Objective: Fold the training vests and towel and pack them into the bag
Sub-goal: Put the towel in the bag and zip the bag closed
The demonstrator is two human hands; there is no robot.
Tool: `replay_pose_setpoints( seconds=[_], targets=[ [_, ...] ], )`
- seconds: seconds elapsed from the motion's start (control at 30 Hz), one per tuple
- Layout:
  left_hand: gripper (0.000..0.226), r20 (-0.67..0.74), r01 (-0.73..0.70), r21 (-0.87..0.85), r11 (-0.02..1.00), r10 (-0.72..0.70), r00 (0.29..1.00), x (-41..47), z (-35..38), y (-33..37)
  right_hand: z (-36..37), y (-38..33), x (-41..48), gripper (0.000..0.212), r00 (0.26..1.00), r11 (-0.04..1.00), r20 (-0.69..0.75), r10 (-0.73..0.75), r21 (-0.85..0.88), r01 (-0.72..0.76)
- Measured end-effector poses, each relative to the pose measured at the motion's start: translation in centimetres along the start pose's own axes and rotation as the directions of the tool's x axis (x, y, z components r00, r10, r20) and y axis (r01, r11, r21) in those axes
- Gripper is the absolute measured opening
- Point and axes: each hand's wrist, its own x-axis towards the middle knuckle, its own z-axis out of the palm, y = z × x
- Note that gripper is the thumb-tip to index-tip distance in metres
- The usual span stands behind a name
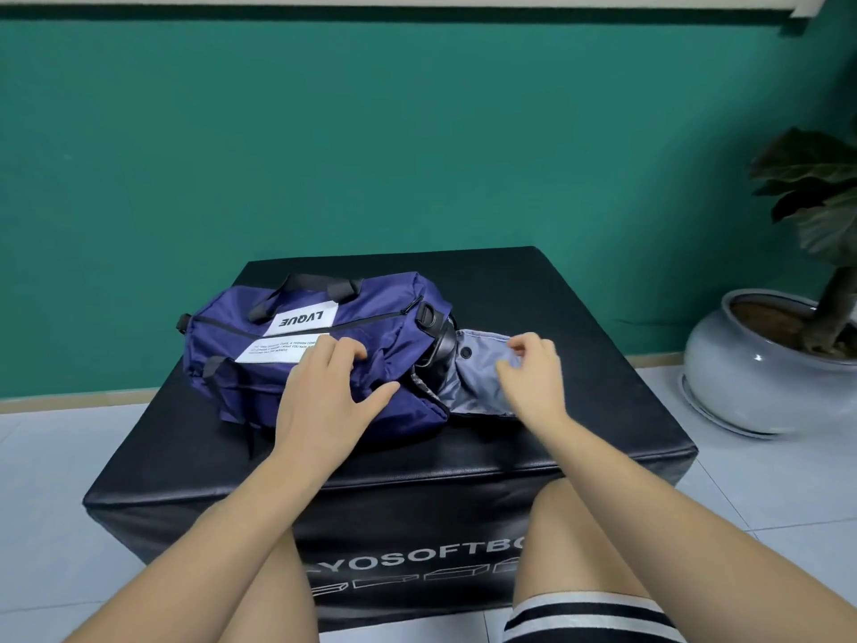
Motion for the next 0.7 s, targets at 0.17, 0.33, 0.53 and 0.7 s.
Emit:
replay_pose_setpoints(
  seconds=[0.17,0.33,0.53,0.7],
  targets=[
    [0.035,-0.03,-0.046,0.042,0.998,0.047,0.998,0.7,0.7,1.0,-0.1,4.9,3.3,0.052,0.916,0.939,0.206,0.344,-0.051,-0.34],
    [0.025,-0.02,-0.018,0.075,0.997,0.019,1.0,1.3,0.7,0.9,0.0,5.1,4.7,0.035,0.856,0.845,0.297,0.422,0.213,-0.491],
    [0.02,-0.024,0.012,0.054,0.998,-0.011,1.0,2.1,-0.2,0.1,-1.5,1.2,2.8,0.015,0.941,0.9,0.304,0.151,0.351,-0.258],
    [0.037,-0.049,-0.006,-0.061,0.998,0.003,0.999,2.3,-0.8,0.9,-2.4,-3.9,-0.9,0.028,0.934,0.94,0.357,-0.016,0.325,-0.108]
  ],
)
